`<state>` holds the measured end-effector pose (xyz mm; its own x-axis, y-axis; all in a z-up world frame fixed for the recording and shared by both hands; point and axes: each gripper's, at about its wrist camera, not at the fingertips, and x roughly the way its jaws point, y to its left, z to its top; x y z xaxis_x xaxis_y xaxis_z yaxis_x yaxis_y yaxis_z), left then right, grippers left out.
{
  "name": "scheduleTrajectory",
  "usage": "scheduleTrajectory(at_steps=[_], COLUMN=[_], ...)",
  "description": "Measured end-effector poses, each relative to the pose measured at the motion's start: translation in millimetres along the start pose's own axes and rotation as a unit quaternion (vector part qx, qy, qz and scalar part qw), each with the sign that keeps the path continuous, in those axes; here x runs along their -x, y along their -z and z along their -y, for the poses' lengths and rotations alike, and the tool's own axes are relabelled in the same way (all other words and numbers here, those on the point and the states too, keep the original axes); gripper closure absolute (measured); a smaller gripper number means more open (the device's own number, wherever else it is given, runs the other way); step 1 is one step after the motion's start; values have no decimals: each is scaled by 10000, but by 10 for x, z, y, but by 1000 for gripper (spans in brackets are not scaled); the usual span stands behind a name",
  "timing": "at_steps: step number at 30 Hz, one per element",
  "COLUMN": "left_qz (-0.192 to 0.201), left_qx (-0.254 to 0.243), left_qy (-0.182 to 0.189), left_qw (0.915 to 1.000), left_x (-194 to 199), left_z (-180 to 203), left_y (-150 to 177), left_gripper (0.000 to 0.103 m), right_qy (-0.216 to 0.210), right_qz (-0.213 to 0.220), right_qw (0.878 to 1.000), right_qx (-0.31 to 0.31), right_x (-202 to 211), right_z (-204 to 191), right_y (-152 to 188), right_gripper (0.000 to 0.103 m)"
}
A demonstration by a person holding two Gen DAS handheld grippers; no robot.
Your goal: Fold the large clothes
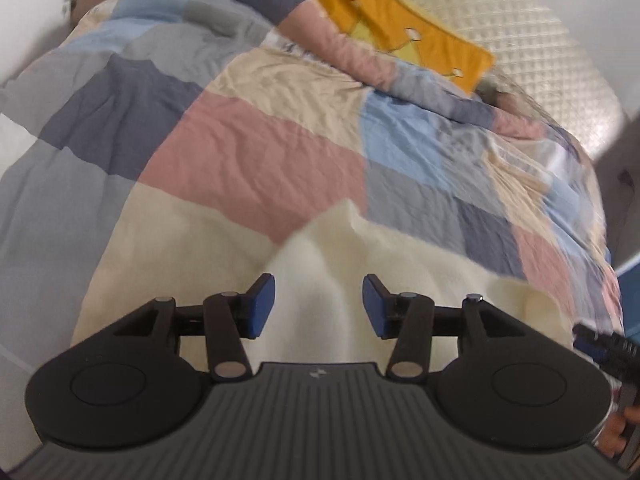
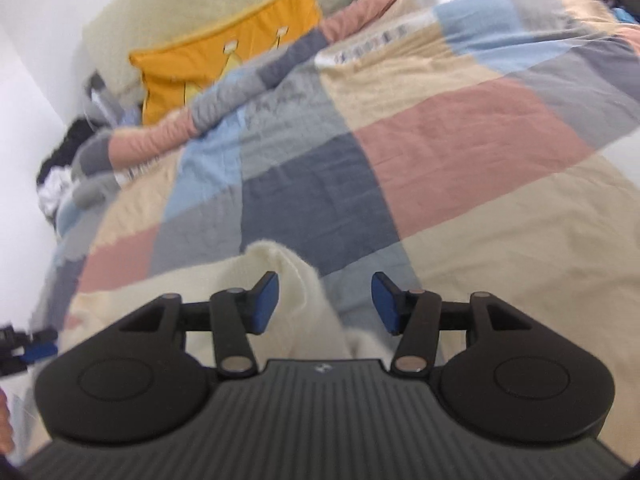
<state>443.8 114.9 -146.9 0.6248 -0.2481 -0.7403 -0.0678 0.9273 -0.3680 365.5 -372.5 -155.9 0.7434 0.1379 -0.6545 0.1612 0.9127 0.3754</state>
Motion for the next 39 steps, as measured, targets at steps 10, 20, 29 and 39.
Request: scheduleTrajectory(at_steps=[10,20,29,39], left_qz=[335,795,636,570], left_qx=[68,-784,-556,-764], left_qy=[-23,-521,-314,-586], left_qw=[9994,9924,9959,9937], left_x=[692,808,583,388], left_z=[-212,-43,-133,-102], left_y=[791,1258,1204,1151], left_gripper=[48,48,49,91], right_qy=[-99,-391,-1040,-775], right_qz=[56,-152,-218,-335], right_qw=[9999,9991,9943,9938], right_qx=[51,-64,90,723], right_x=[865,1004,736,390], right_z=[171,438,380,173], right_y=[420,773,756,804], right_gripper=[49,47,48,51])
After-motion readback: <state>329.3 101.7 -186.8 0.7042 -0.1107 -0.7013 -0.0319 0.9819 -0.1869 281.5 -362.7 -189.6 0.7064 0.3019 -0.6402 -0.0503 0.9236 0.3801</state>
